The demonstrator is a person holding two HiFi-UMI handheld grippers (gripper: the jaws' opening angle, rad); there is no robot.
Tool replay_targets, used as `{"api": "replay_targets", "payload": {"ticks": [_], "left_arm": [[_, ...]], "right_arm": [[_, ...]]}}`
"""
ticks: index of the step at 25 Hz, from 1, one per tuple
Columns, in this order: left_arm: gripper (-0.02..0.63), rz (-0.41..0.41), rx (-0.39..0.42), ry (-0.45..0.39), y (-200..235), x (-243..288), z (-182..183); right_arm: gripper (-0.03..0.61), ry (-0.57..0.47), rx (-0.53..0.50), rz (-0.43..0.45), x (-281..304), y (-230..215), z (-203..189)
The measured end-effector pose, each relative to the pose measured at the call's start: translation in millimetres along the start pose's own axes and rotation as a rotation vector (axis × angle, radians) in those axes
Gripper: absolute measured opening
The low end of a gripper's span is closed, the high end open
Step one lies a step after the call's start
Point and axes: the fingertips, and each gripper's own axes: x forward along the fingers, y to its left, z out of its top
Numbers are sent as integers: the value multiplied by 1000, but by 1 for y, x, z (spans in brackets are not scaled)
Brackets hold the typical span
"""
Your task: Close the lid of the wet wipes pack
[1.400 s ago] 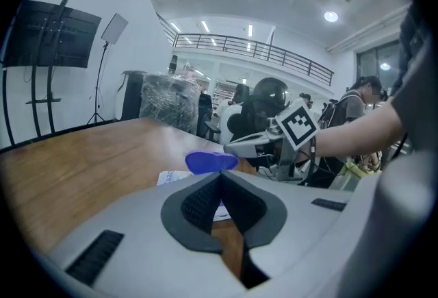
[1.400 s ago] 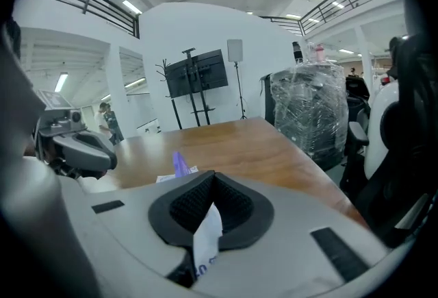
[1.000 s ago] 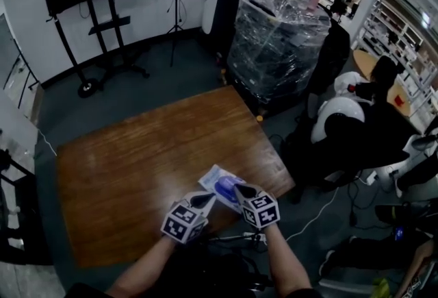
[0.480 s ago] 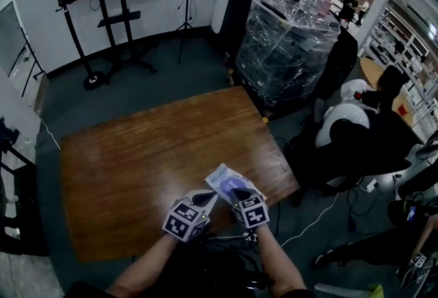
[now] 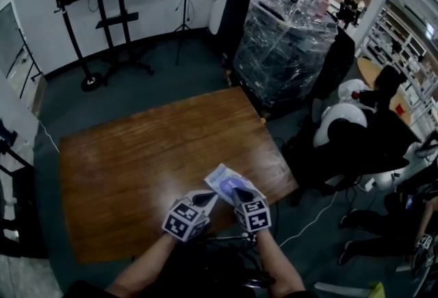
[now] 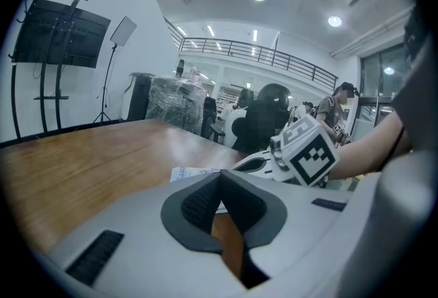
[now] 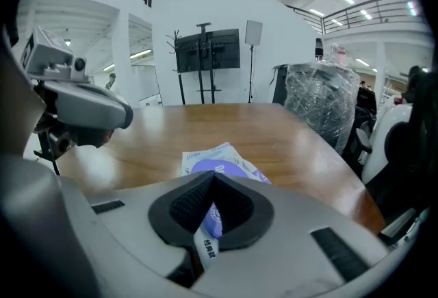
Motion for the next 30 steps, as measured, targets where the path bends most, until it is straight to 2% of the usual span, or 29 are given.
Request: {"api": "replay_targets", "payload": {"ticks": [4, 11, 21, 30], "left_arm": [[-6, -7, 2, -16, -1, -1, 7], [-7, -40, 42, -100, -13, -5, 43], [-6, -69, 106, -234, -62, -42, 99], [-7, -60, 155, -264, -127, -85, 106]], "right_arm": [[11, -126, 49, -2, -33, 1, 23], [11, -392, 95, -32, -105, -6, 77], [11, -550, 91, -59, -191, 9, 112], [9, -634, 65, -46, -269, 37, 107]]}}
